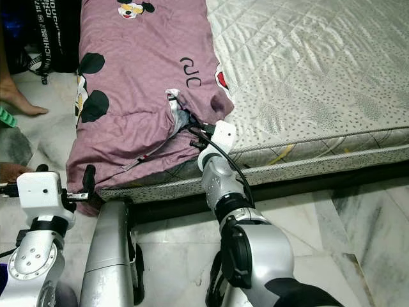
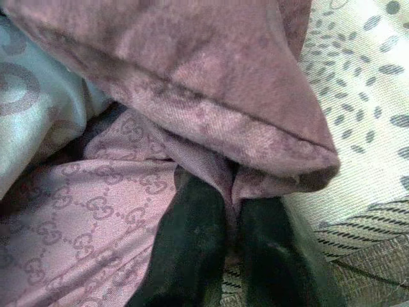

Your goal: Clean up the room

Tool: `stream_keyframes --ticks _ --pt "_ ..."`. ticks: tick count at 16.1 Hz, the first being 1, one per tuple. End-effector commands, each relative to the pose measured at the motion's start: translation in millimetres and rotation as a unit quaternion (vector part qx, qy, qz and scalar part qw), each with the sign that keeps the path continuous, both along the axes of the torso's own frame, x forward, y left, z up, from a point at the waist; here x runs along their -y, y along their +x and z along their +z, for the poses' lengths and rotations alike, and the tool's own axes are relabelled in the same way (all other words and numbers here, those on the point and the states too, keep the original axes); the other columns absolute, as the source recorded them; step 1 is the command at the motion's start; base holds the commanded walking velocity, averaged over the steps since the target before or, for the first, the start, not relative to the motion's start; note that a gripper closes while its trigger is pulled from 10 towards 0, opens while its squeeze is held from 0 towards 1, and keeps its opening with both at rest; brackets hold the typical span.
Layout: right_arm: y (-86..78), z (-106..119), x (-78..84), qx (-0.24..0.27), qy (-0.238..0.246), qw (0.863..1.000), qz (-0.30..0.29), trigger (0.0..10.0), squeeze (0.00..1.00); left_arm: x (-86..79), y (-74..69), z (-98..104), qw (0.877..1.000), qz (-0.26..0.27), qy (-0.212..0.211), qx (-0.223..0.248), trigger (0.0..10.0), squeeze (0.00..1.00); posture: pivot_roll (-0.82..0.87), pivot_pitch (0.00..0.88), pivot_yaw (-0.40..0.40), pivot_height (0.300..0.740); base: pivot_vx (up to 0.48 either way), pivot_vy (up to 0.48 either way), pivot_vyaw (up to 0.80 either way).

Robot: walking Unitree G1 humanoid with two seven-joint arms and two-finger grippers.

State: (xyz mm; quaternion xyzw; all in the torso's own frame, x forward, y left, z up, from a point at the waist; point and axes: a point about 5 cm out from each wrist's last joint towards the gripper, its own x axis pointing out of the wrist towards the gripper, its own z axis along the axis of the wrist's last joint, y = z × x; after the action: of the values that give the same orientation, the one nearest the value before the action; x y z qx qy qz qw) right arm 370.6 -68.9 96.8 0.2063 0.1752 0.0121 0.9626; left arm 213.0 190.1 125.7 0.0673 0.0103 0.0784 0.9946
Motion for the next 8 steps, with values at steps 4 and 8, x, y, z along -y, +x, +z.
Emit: stream_keyframes --ticks 4,8 --pt "-1.6 -7.3 24.4 0.0 0.002 1.0 -0.024 0.0 0.0 -1.3 1.7 -5.3 1.0 0.008 -0.005 -0.011 10.0 0.0 0.23 0.207 -0.028 0.515 0.0 0.0 0.0" --pt "-9.0 -18.8 42.8 -0.009 -0.005 0.999 -0.036 0.0 0.0 1.4 5.9 -6.2 1.0 0.005 -0.01 -0.01 10.0 0.0 0.21 0.2 -0.024 0.515 0.0 0.0 0.0"
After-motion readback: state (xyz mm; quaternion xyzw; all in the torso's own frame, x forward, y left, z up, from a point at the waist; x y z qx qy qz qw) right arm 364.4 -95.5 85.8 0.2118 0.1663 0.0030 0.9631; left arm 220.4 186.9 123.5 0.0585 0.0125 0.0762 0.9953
